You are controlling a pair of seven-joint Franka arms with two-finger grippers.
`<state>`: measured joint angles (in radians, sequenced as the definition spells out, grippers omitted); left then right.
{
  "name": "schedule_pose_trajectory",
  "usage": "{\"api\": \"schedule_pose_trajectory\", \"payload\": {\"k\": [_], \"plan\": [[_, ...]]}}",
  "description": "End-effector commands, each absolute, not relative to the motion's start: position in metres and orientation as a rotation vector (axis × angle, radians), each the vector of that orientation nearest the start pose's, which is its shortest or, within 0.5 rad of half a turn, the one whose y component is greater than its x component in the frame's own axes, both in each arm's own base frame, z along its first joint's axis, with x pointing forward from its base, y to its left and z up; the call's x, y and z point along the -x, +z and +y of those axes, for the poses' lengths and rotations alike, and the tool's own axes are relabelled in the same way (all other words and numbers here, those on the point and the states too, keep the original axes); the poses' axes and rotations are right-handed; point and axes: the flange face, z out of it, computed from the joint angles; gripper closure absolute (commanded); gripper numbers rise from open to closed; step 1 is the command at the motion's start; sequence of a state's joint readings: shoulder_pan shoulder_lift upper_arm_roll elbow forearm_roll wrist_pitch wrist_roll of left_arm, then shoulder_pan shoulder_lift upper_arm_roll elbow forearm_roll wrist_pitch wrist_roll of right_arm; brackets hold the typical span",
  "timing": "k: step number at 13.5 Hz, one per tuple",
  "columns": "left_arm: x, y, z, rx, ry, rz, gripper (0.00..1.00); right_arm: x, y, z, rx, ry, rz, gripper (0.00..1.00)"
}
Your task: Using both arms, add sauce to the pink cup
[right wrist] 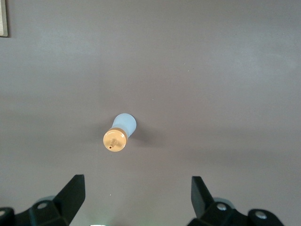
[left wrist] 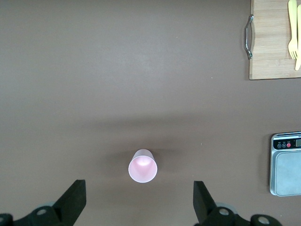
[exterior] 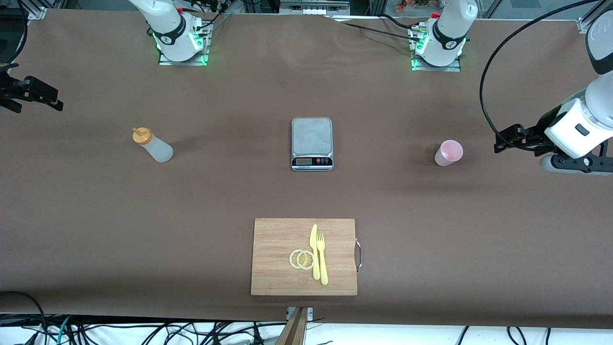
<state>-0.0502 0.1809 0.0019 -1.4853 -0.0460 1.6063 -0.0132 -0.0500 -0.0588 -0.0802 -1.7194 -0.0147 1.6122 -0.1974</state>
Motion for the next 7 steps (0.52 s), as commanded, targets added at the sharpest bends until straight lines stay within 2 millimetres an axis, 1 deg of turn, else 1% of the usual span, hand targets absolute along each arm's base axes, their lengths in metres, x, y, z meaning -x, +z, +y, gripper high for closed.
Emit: {"api": "schedule_pose_trajectory", "payload": {"k": [1,3,7], "plan": [[-0.613,0.5687,-0.0358,3.216,0.1,0.041,0.0,-0.5316,0.5935,-0.0743,3.136,0.068,-0.119,0.0],[-0.6127,0.5658,-0.0349,3.216,0.109,0.046,0.0,-0.532,0.5927,-0.0743,3.136,0.07,-0.119,0.0],[-0.613,0.5687,-0.0346,3.213,0.1,0.034,0.0,-0.532,0.5927,-0.0743,3.136,0.07,-0.119,0.0]]}}
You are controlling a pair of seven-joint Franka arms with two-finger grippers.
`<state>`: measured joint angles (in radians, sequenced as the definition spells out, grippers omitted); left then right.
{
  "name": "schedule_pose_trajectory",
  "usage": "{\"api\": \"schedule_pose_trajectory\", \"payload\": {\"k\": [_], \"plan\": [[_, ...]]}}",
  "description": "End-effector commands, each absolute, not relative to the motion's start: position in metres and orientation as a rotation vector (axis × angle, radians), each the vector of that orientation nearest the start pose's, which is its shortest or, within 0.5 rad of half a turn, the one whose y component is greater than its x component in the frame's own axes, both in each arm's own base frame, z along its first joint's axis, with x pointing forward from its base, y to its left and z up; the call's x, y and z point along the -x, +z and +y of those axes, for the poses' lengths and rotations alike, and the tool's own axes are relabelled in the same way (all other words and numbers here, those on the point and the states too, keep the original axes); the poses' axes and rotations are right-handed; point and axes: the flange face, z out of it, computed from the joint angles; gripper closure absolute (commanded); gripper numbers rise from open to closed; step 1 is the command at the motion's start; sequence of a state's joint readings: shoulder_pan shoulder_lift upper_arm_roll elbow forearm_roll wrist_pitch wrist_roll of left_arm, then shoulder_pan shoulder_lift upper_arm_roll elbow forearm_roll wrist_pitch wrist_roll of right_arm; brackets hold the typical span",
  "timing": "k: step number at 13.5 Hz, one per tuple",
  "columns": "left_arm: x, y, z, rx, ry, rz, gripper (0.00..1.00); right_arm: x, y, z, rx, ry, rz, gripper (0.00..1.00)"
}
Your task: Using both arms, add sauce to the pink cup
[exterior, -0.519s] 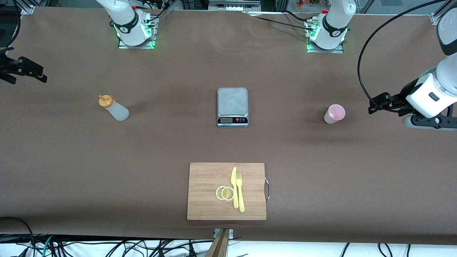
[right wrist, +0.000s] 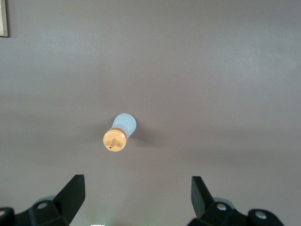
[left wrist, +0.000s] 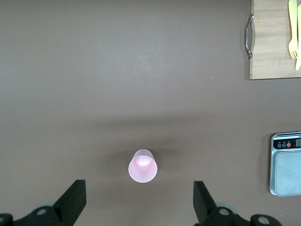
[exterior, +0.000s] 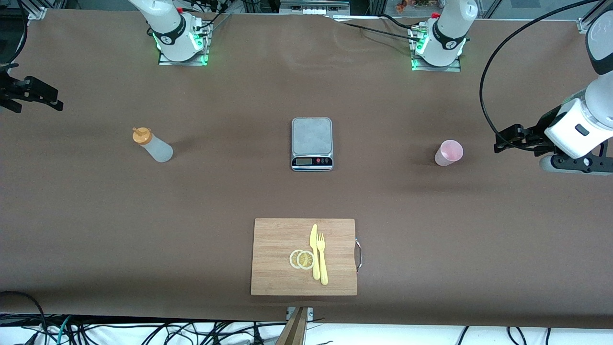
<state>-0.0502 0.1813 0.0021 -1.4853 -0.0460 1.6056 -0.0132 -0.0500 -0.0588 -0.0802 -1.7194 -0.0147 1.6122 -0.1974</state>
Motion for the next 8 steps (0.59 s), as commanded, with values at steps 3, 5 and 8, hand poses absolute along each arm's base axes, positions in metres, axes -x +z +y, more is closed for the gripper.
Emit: {"api": "schedule_pose_trajectory", "payload": {"k": [3,5,8], "plan": [[-0.613,0.569,-0.032,3.218,0.1,0.029,0.0,-0.532,0.593,-0.074,3.136,0.07,-0.119,0.0],[-0.613,0.566,-0.031,3.214,0.107,0.024,0.0,-0.532,0.593,-0.074,3.136,0.07,-0.119,0.0],[-0.616,0.561,-0.022,3.207,0.119,0.031,0.0,-0.532,0.594,-0.074,3.136,0.068,-0.119,0.0]]}}
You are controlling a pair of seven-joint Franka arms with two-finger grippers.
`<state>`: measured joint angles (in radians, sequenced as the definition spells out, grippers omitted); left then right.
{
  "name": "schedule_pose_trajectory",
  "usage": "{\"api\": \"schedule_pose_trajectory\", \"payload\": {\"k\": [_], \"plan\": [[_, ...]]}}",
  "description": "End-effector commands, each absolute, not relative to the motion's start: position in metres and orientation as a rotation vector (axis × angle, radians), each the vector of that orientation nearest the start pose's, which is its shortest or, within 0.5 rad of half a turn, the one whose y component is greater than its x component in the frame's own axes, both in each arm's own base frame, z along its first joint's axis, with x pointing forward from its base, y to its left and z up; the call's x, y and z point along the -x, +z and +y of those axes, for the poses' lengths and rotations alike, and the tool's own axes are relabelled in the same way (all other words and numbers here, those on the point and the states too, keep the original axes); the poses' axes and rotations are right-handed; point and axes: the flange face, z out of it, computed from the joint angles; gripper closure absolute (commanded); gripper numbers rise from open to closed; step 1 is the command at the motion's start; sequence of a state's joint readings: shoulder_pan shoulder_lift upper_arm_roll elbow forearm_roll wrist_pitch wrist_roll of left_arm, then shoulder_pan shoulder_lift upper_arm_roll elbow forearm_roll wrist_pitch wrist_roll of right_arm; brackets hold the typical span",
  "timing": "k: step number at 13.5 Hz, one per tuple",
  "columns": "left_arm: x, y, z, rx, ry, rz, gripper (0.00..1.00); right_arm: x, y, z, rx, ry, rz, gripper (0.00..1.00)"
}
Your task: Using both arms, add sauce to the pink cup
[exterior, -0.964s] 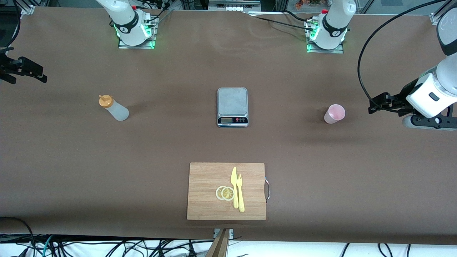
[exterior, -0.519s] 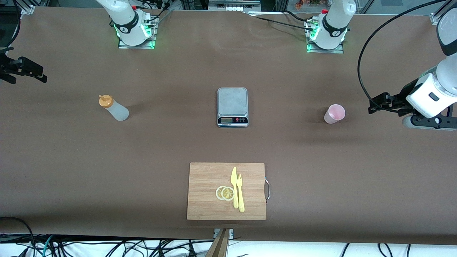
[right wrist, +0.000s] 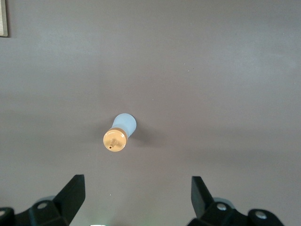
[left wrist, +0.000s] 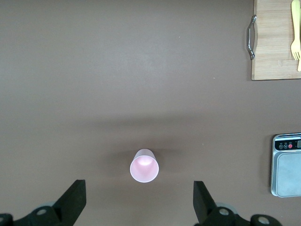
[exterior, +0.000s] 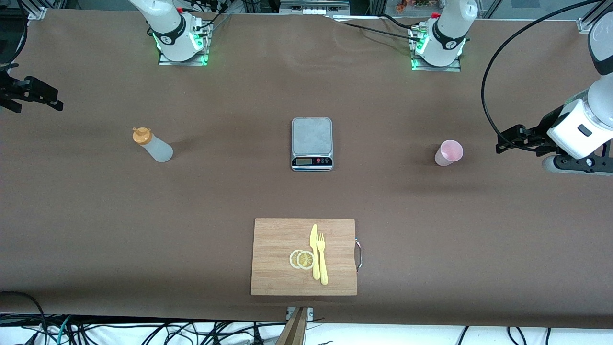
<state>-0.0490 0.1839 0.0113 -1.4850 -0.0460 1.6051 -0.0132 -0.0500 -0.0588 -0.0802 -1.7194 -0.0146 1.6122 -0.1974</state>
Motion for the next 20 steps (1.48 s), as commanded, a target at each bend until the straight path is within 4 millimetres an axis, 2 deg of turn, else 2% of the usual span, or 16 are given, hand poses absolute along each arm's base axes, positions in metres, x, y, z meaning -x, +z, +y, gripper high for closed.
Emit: {"api": "schedule_pose_trajectory", "payload": {"k": [1,4,5,7,8,10,12,15,18,20], "plan": [[-0.616,0.56,-0.017,3.209,0.12,0.065,0.0,-0.532,0.593,-0.074,3.136,0.07,-0.119,0.0],[-0.625,0.539,0.018,3.222,0.152,0.115,0.0,-0.532,0.593,-0.074,3.135,0.07,-0.122,0.0],[-0.63,0.524,0.022,3.22,0.191,0.106,0.0,-0.532,0.593,-0.074,3.135,0.07,-0.122,0.0],[-0.632,0.511,0.034,3.222,0.225,0.072,0.0,-0.532,0.593,-0.074,3.134,0.07,-0.121,0.0],[-0.636,0.496,0.037,3.221,0.261,0.066,0.0,-0.532,0.593,-0.074,3.135,0.07,-0.122,0.0],[-0.64,0.475,0.036,3.22,0.313,0.063,0.0,-0.532,0.593,-0.074,3.135,0.07,-0.122,0.0],[-0.641,0.465,0.035,3.219,0.329,0.061,0.0,-0.532,0.593,-0.074,3.135,0.07,-0.122,0.0],[-0.637,0.439,0.035,3.221,0.371,0.053,0.0,-0.532,0.593,-0.074,3.134,0.07,-0.121,0.0],[-0.616,0.421,0.025,3.219,0.323,0.047,0.0,-0.532,0.592,-0.074,3.135,0.073,-0.122,0.0],[-0.597,0.395,0.021,3.218,0.274,0.039,0.0,-0.532,0.592,-0.074,3.134,0.072,-0.121,0.0]]}}
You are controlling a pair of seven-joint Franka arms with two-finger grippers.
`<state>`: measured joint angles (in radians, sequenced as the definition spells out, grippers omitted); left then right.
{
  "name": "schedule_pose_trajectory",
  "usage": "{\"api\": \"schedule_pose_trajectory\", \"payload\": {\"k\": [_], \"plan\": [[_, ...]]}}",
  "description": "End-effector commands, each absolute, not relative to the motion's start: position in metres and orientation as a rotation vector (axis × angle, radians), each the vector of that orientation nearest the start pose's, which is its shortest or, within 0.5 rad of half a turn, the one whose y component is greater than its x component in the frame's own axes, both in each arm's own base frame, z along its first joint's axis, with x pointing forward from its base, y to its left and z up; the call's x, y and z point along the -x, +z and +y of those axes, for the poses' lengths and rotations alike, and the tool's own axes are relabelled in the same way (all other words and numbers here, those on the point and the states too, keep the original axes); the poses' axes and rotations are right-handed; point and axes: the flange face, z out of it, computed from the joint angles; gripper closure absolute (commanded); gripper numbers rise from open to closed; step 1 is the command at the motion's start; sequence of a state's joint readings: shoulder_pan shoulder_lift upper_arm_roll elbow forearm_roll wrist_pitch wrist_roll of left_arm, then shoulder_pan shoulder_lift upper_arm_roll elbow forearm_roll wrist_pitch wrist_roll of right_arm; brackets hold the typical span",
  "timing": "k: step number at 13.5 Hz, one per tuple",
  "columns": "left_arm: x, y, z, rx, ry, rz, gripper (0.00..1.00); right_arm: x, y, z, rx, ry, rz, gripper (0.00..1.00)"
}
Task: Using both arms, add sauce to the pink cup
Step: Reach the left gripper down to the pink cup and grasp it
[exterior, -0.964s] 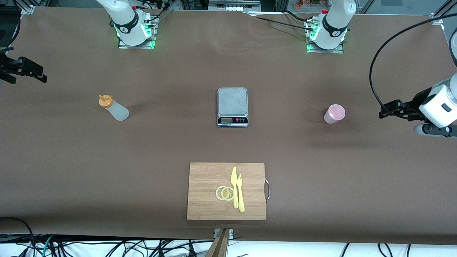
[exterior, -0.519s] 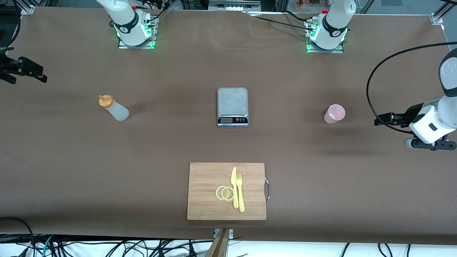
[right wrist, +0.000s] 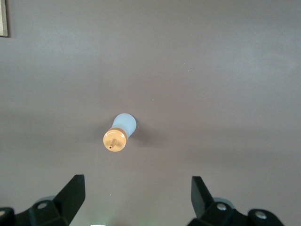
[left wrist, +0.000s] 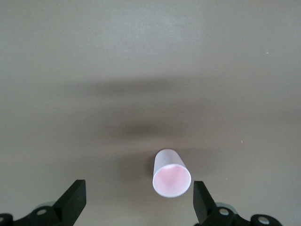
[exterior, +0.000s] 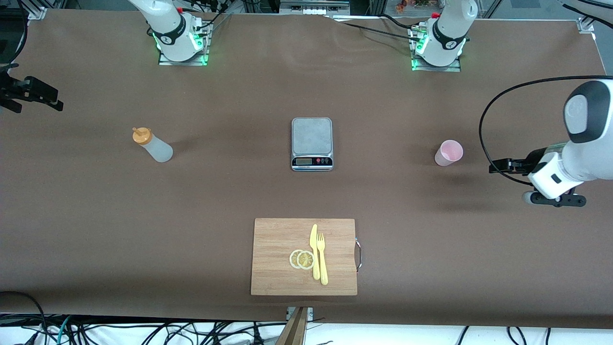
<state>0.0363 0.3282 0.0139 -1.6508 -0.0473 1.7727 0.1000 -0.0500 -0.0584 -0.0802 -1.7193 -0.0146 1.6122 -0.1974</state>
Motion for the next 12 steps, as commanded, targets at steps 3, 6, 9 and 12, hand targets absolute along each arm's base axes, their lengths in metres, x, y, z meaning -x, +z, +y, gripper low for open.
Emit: {"api": "schedule_pose_trajectory", "payload": {"k": [3,6,9,12], "plan": [[-0.572,0.366,0.02,3.216,0.27,0.031,0.0,-0.531,0.593,-0.075,3.134,0.07,-0.119,0.0],[-0.544,0.33,0.019,3.212,0.218,0.02,0.0,-0.532,0.592,-0.075,3.134,0.072,-0.119,0.0],[-0.518,0.301,0.021,3.207,0.164,0.022,0.0,-0.532,0.592,-0.075,3.134,0.072,-0.119,0.0],[-0.499,0.28,0.02,3.201,0.113,0.018,0.0,-0.532,0.592,-0.075,3.134,0.072,-0.119,0.0]]}}
